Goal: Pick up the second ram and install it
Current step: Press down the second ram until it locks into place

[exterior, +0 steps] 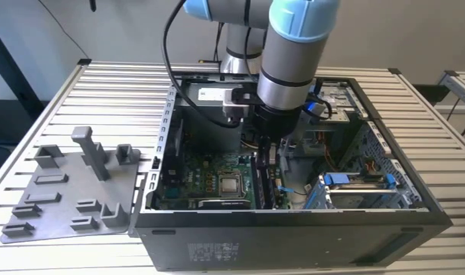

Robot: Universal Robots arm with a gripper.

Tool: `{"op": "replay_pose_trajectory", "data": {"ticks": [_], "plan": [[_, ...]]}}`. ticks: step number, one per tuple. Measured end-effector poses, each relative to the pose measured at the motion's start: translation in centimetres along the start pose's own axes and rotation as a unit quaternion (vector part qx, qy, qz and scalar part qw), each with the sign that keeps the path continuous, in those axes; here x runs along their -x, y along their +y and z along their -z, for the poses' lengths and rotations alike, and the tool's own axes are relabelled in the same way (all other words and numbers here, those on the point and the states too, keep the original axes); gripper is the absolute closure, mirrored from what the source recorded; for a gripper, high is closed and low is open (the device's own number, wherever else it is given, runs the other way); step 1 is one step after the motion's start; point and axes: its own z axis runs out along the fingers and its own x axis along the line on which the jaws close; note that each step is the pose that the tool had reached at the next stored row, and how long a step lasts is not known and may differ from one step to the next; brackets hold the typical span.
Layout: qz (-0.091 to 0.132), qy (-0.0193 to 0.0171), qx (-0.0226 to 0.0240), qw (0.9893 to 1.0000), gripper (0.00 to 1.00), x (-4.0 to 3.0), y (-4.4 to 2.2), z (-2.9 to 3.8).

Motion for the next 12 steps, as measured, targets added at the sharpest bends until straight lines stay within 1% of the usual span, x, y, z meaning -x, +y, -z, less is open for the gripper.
{"op": "replay_pose_trajectory", "data": {"ticks": [3, 9, 12], "plan": [[0.002, 0.0003, 0.0031, 1.0, 0.89, -0.37, -0.08, -0.27], [0.003, 0.0007, 0.0074, 1.0, 0.89, -1.59, -0.25, -0.59], [0.003, 0.001, 0.0076, 1.0, 0.89, -1.65, -0.25, -0.59]]}}
